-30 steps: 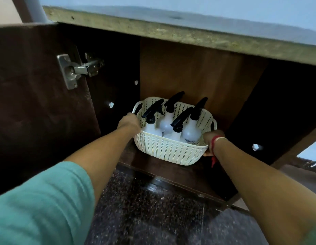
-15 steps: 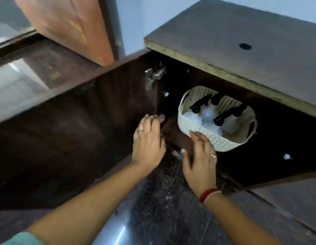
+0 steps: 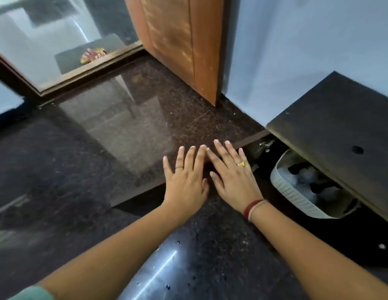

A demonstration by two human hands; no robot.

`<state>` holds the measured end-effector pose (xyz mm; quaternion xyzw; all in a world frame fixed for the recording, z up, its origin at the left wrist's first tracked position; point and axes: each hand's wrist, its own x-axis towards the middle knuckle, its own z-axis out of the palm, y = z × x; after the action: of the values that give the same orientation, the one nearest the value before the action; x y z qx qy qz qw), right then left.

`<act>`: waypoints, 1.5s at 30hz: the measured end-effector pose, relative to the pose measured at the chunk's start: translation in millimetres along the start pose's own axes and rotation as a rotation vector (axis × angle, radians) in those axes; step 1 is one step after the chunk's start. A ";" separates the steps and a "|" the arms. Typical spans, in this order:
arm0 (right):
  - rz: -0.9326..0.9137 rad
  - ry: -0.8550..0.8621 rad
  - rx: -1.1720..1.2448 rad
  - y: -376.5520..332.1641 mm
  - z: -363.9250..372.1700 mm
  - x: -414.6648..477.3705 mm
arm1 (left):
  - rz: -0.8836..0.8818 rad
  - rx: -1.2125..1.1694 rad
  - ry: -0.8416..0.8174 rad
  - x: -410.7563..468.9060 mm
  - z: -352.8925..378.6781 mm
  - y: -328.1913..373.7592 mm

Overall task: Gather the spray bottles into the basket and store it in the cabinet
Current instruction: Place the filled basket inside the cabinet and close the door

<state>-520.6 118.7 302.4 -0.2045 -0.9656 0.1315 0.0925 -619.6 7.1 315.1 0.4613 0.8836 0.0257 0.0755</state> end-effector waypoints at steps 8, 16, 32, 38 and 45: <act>0.082 0.050 0.066 -3.4 32.4 2.2 | -0.096 0.136 0.015 -16.2 21.0 -11.4; 0.229 0.179 0.262 -15.6 33.0 -30.3 | 0.094 -0.045 -0.104 -12.2 2.2 -2.8; 0.466 0.020 0.506 19.8 -10.6 -243.2 | 0.029 -0.657 -0.353 -49.3 48.6 159.9; 0.517 -0.081 -0.089 63.0 -15.8 -273.8 | -0.065 -0.807 -0.285 -41.7 57.7 216.4; 0.395 -0.021 -0.570 114.8 -27.3 -291.2 | 0.445 -0.300 0.202 -22.0 59.8 248.7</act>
<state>-209.8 103.7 258.5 -0.4037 -0.9061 -0.1262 -0.0056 -396.1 130.1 287.2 0.6226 0.7502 0.2178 0.0470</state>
